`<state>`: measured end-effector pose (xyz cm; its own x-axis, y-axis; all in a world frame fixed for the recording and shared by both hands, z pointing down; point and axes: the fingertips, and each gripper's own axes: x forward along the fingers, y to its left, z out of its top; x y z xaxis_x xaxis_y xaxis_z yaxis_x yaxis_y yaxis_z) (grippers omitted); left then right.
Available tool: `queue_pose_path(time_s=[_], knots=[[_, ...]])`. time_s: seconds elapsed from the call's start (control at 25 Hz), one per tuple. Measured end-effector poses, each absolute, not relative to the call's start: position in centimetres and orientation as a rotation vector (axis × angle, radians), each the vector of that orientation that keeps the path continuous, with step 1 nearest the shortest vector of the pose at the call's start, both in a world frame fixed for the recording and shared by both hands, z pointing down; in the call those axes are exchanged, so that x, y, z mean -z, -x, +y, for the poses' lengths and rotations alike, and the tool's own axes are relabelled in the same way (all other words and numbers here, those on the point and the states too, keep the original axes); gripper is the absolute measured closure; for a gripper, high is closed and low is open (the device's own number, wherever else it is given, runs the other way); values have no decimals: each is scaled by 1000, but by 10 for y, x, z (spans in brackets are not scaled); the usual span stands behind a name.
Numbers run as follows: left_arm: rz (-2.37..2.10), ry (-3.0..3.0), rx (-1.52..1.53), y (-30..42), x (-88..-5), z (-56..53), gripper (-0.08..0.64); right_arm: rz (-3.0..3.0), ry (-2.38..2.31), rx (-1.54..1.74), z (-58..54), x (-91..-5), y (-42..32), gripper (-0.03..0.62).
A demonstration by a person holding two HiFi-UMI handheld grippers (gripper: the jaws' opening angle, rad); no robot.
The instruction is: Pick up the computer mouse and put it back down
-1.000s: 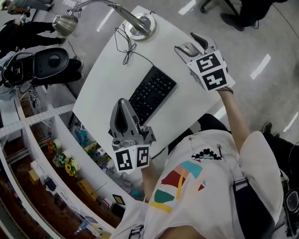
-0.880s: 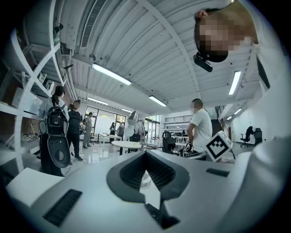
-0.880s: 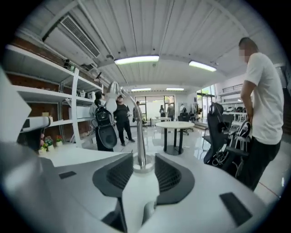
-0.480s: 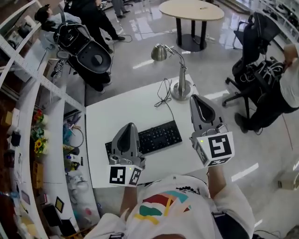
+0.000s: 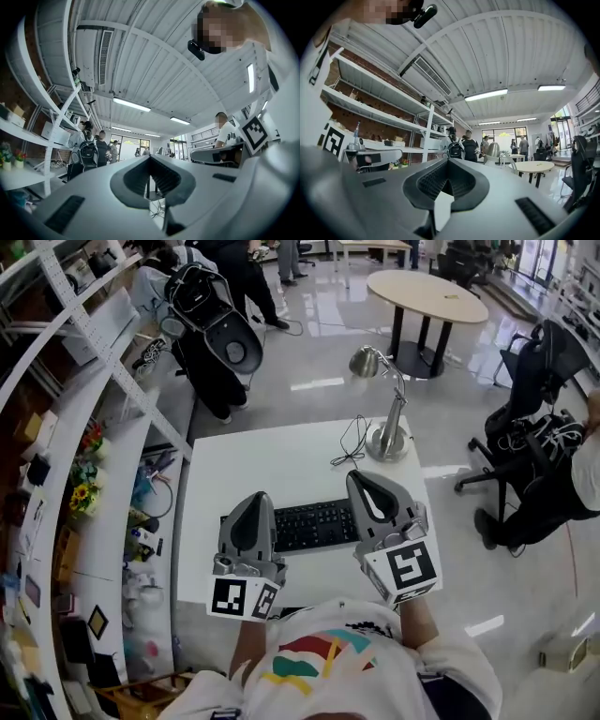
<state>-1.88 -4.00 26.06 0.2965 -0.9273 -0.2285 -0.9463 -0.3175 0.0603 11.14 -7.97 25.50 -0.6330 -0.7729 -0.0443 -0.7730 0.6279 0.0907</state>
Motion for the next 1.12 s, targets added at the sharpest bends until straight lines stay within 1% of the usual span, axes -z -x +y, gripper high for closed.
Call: queue_pose_path(time_s=[0.68, 1.12], knots=[[1728, 2518, -364, 15, -259, -39, 514, 2862, 1338, -80, -71, -270, -103, 578], [1738, 2503, -405, 26, -254, -34, 514, 2876, 1313, -118, -65, -262, -92, 578]])
